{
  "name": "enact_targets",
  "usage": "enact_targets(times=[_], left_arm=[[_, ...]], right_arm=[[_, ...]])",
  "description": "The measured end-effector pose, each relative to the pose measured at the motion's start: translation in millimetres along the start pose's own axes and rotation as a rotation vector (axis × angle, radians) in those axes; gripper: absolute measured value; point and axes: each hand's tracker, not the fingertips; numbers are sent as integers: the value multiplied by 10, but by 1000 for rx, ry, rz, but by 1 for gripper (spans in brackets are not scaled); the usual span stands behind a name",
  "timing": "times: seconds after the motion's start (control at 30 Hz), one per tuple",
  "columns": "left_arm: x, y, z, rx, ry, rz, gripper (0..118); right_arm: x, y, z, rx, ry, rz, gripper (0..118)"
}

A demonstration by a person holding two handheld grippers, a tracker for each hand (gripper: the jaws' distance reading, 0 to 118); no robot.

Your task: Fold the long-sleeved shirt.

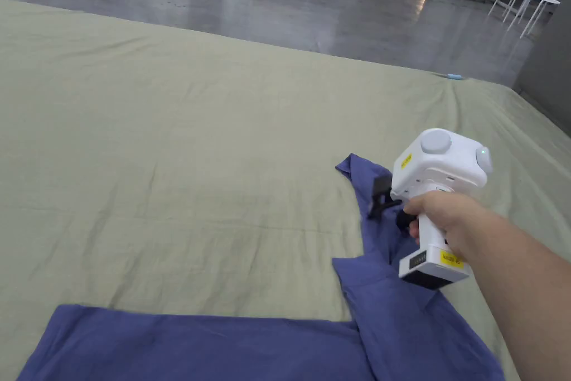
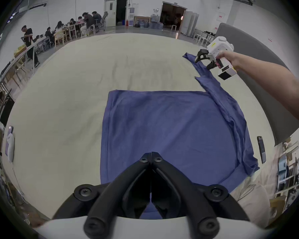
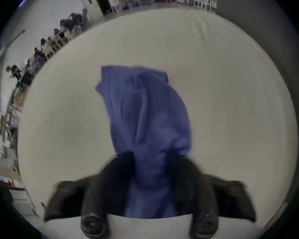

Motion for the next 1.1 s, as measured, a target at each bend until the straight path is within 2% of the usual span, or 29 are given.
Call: enact_targets(times=[0.03, 0.1, 0.17, 0.23, 0.33, 0.47, 0.6, 0.73, 0.8, 0.93, 1.07, 1.1], left_arm=[[6, -10, -1, -3, -2, 7, 0], [9, -41, 11, -7, -7, 21, 0], [42, -52, 56, -7, -13, 24, 0], [86, -70, 140, 2, -19, 19, 0], [148, -100, 317, 25, -31, 8, 0], [187, -196, 528, 36, -31, 11, 0], [225, -351, 703, 36, -36, 23, 0], [269, -532, 829, 27, -45, 33, 0], [277, -611, 872, 16, -54, 40, 0], [290, -699, 954, 2, -55, 41, 0], [275, -755, 1073, 8, -54, 46, 0], [276, -759, 1106, 12, -55, 48, 0]], right_arm=[[12, -50, 48, 22, -51, 47, 20], [76, -38, 204, 30, 16, 33, 0], [63, -107, 431, 12, 36, 65, 0], [23, -215, 755, 84, 41, 164, 0], [66, -535, 1359, 130, 113, 216, 0], [39, -1235, 2182, 215, 72, 402, 0], [79, -2015, 2603, 203, 99, 449, 0], [146, -2851, 2611, 190, 77, 454, 0], [194, -3186, 2411, 134, 60, 415, 0], [311, -3755, 1927, -9, 50, 286, 0], [361, -4024, 1420, -106, -10, 259, 0], [395, -4041, 1366, -69, 11, 251, 0]])
